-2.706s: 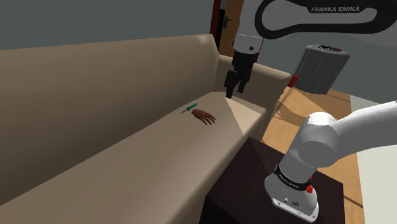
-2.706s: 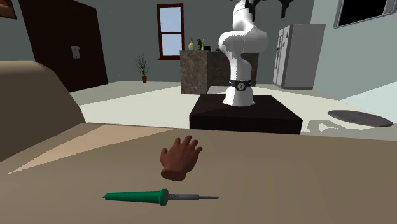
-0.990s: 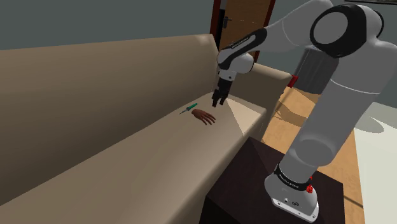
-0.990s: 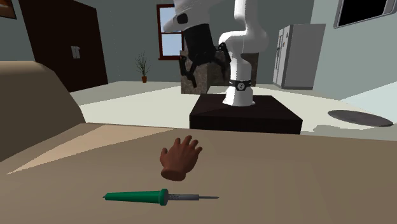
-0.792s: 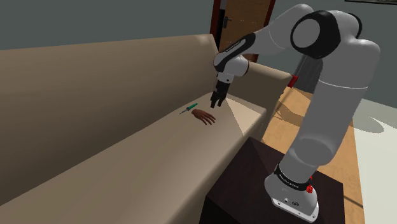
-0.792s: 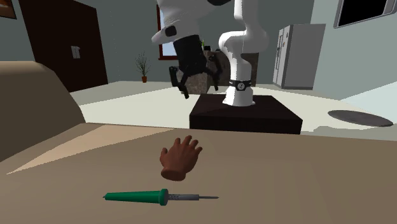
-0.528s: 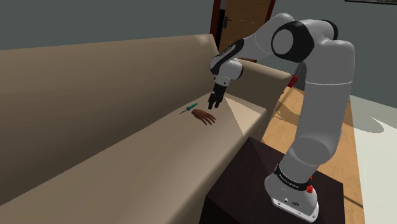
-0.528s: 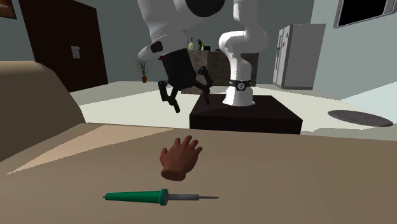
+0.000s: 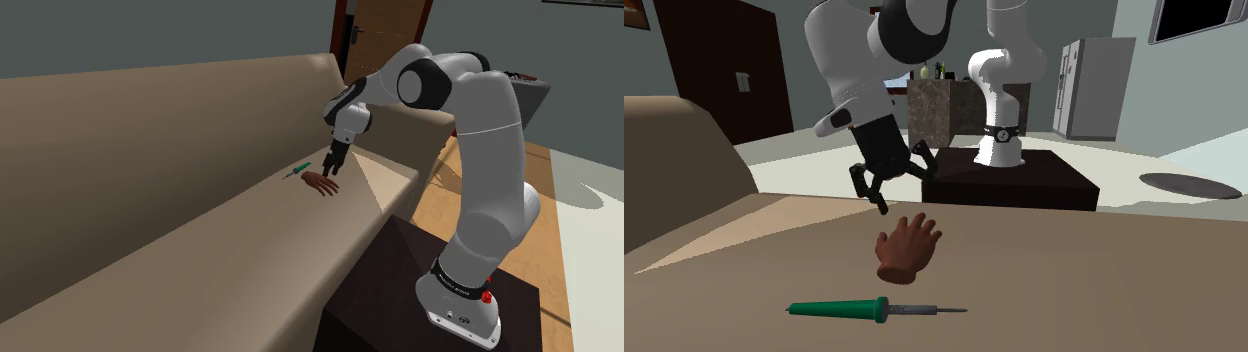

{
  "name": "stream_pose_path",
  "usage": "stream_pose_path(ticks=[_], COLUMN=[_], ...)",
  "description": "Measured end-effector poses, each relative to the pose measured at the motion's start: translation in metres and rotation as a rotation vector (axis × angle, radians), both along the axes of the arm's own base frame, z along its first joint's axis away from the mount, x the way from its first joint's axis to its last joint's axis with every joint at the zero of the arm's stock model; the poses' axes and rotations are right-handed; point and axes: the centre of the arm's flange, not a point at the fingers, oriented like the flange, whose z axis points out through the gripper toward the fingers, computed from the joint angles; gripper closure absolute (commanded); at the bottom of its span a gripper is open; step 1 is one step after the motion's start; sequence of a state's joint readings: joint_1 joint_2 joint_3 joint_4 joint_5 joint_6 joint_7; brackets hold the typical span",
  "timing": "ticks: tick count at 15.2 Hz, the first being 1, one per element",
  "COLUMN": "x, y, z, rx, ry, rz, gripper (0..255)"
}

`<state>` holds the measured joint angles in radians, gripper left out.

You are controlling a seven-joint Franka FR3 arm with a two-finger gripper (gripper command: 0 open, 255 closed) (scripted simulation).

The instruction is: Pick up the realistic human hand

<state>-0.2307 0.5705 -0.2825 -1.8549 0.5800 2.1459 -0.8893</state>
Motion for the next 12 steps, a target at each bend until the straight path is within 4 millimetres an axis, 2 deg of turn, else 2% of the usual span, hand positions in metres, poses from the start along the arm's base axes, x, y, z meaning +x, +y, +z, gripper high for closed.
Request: stream_pose_path(ticks=[5,6,12], x=[0.000,0.000,0.000], y=[0.000,-0.001,-0.001], z=[-0.026,-0.028,-0.029], rx=[0.001,0.001,0.001], ry=[0.000,0.000,-0.001], rz=[0.001,0.000,0.001], gripper=[0,255,255])
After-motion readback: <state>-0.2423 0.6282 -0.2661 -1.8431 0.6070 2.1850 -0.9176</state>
